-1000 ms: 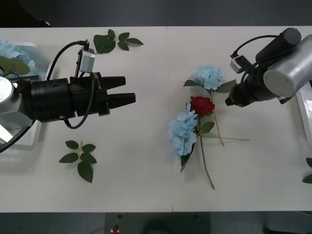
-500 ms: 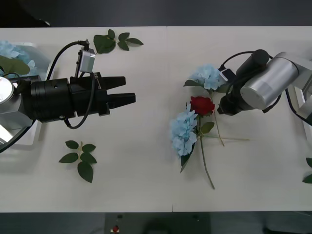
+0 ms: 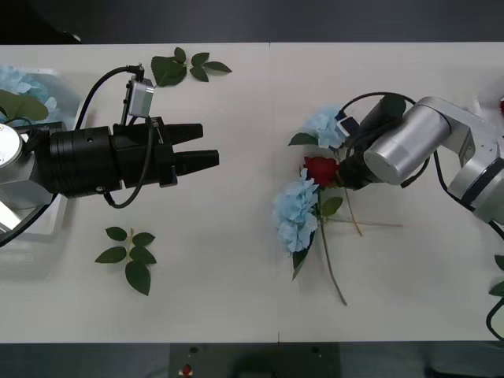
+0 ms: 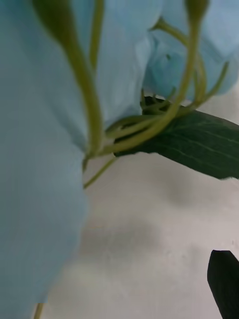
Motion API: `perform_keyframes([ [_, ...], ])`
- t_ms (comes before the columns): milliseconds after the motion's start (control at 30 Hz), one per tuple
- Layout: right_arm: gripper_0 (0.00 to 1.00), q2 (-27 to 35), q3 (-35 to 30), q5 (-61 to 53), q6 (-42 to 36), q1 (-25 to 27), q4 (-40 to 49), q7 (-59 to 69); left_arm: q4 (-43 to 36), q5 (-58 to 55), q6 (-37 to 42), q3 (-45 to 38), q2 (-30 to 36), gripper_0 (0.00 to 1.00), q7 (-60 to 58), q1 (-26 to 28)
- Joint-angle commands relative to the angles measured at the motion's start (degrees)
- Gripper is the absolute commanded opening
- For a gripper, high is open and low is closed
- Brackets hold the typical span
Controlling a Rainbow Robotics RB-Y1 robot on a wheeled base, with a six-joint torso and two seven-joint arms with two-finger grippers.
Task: Put the red flowers into the right box and the blue flowers into the left box
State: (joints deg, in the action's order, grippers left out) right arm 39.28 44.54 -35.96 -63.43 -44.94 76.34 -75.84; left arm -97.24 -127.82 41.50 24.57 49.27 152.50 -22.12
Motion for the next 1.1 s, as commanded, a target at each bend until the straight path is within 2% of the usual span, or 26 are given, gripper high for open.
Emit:
perform_keyframes([
  [33, 1.00, -1.2, -0.9, 1.0, 0.7, -0.6, -0.4, 0.5, -0.8, -0.2, -0.5, -0.3, 0.5, 0.87, -2.2, 0.4],
  [133, 1.00, -1.5, -0.9, 1.2, 0.9, -0.6, -0.6, 0.5, -0.8, -0.2, -0.5, -0.3, 0.5, 0.87, -2.2, 0.4],
  [167, 0.92, -1.5, -0.9, 1.2, 0.9, -0.6, -0.6, 0.4, -0.8, -0.2, -0.5, -0.3, 0.5, 0.87, -2.2, 0.4],
  [233, 0.58, -1.5, -0.9, 1.1, 0.9, -0.6, -0.5, 0.5, -0.8, -0.2, -0.5, -0.2, 0.5, 0.87, -2.2, 0.4],
  [267, 0.34, -1.6, -0.9, 1.1, 0.9, -0.6, -0.6, 0.6, -0.8, -0.2, -0.5, -0.2, 0.5, 0.87, -2.3, 0.4],
  [333, 0.20, -1.7, -0.9, 1.1, 0.9, -0.6, -0.7, 0.5, -0.8, -0.2, -0.5, -0.3, 0.5, 0.87, -2.3, 0.4],
  [433, 0.17, -1.9, -0.9, 1.2, 1.1, -0.6, -1.1, 0.4, -0.8, -0.2, -0.5, -0.2, 0.5, 0.87, -2.3, 0.4],
  [633, 0.00, -2.4, -0.9, 1.4, 1.7, -0.6, -2.0, 0.1, -0.8, -0.3, -0.6, -0.3, 0.5, 0.87, -2.4, 0.4],
  [933, 0.00, -2.3, -1.4, 1.5, 1.7, -0.6, -2.1, 0.3, -0.8, -0.2, -0.6, -0.3, 0.5, 0.87, -2.4, 0.4],
  [1100, 0.00, 1.0, -7.0, -6.2, 1.7, -0.6, -1.9, -0.9, -0.8, -0.2, -0.6, -0.3, 0.5, 0.87, -2.4, 0.4],
])
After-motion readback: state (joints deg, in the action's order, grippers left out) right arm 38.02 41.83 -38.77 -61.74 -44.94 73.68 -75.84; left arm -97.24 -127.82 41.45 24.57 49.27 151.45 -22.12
